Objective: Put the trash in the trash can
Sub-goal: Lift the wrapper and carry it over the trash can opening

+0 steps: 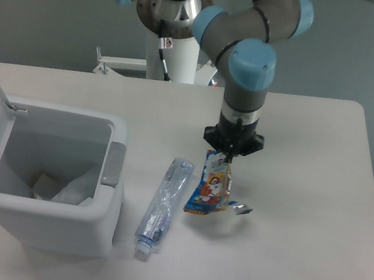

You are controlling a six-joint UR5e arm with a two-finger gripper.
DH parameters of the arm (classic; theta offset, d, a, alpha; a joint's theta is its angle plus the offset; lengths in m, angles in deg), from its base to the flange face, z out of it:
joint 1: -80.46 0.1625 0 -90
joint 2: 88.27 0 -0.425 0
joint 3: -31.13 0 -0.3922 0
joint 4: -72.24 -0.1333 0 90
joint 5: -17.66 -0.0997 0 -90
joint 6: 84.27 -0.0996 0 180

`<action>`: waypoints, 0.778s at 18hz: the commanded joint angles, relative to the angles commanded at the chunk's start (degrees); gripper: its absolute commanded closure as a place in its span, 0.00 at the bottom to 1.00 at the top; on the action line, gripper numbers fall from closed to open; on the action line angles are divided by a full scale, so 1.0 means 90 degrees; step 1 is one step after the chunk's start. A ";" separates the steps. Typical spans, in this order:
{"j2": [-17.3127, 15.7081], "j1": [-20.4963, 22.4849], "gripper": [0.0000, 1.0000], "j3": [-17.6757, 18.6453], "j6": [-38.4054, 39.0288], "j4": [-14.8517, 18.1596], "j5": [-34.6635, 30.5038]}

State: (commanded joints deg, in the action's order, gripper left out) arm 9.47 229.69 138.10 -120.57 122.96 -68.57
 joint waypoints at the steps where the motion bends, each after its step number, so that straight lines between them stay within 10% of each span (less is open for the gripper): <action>1: -0.0088 0.0087 1.00 -0.0117 0.0136 0.0000 0.0233; 9: -0.0148 0.0538 1.00 -0.1982 0.2526 -0.0088 0.2823; 14: -0.0332 0.0226 1.00 -0.2023 0.2823 -0.0117 0.3575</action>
State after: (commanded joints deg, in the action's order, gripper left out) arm 6.48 231.73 119.90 -95.16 121.90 -36.40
